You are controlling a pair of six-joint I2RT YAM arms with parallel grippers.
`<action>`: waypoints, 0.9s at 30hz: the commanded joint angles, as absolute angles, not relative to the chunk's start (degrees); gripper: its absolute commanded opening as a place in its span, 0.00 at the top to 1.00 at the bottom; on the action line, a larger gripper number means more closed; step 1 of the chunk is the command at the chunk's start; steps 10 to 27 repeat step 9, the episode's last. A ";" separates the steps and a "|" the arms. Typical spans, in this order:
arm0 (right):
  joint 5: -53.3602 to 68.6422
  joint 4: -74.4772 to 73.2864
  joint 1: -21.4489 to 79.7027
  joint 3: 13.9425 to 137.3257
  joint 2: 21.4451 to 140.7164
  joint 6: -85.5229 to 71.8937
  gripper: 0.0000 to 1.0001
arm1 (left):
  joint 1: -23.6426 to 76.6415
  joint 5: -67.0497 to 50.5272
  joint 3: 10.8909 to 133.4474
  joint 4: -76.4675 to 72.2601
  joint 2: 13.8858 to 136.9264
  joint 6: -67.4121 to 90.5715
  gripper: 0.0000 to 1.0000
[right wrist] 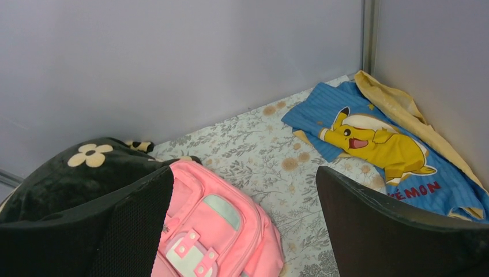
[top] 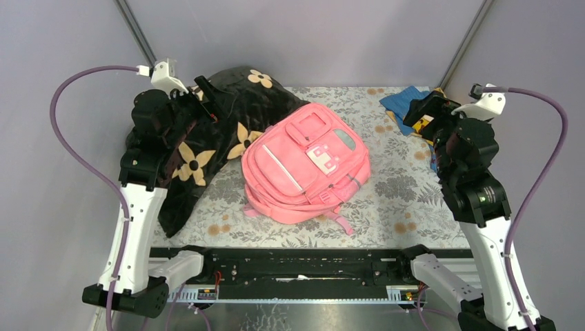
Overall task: Pack the student bag
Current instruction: Reset both arms
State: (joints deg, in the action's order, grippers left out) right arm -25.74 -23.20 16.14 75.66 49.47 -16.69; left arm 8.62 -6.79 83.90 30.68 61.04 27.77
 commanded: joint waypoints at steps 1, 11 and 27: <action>-22.74 -21.81 16.04 75.19 51.23 -16.22 0.00 | 8.70 -6.42 82.68 29.63 61.40 28.40 0.01; -22.80 -18.61 16.04 72.85 50.68 -14.35 0.01 | 8.70 -6.24 82.59 29.73 61.21 28.54 0.01; -22.80 -18.61 16.04 72.85 50.68 -14.35 0.01 | 8.70 -6.24 82.59 29.73 61.21 28.54 0.01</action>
